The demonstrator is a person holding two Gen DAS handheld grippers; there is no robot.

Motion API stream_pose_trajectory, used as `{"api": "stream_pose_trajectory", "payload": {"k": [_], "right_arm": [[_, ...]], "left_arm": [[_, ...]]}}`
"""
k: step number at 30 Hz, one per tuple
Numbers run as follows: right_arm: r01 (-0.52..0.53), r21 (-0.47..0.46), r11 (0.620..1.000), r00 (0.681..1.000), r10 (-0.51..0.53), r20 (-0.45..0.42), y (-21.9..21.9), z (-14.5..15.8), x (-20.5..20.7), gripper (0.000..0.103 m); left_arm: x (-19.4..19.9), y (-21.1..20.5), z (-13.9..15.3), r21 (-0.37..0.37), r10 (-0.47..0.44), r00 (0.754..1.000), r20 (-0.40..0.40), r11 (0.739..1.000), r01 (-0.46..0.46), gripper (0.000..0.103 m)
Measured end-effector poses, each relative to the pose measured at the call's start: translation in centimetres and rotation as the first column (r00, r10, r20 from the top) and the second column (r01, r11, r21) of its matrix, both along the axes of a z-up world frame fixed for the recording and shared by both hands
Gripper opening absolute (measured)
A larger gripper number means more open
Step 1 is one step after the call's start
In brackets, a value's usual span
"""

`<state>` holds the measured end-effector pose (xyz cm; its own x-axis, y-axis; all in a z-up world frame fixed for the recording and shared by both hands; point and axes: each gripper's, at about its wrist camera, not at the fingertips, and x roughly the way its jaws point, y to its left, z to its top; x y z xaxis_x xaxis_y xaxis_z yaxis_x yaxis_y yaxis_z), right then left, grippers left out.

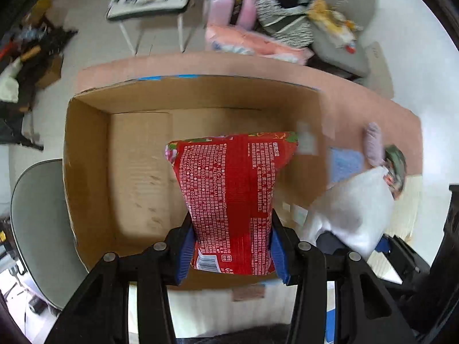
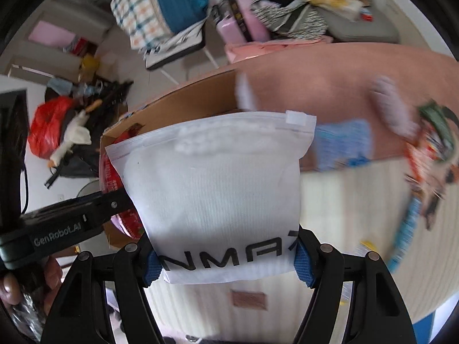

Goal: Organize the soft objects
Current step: 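Carry both bags into the cardboard box and open both tools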

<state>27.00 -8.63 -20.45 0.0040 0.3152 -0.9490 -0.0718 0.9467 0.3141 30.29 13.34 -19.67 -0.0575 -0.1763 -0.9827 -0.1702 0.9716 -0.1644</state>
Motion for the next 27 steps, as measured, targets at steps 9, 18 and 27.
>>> {"api": "stream_pose_trajectory", "payload": {"k": [9,18,27], "right_arm": [[-0.010,-0.145,0.989,0.998,0.000,-0.068,8.4,-7.1,5.4,0.075],[-0.046,-0.245,0.969,0.995,0.024,-0.093,10.5,-11.0,8.0,0.077],[-0.024,-0.201,0.979,0.994,0.002,-0.112,10.2,-10.7,7.4,0.092]], "left_arm": [[5.0,4.6,-7.8,-0.055,-0.044,0.991,-0.127,0.998,0.037,0.043],[6.2,4.2,-10.7,-0.118,-0.057,0.982,-0.179,0.992,0.036,0.043],[4.8,5.2,-7.7,-0.026,-0.017,0.994,-0.111,1.000,0.014,0.053]]}}
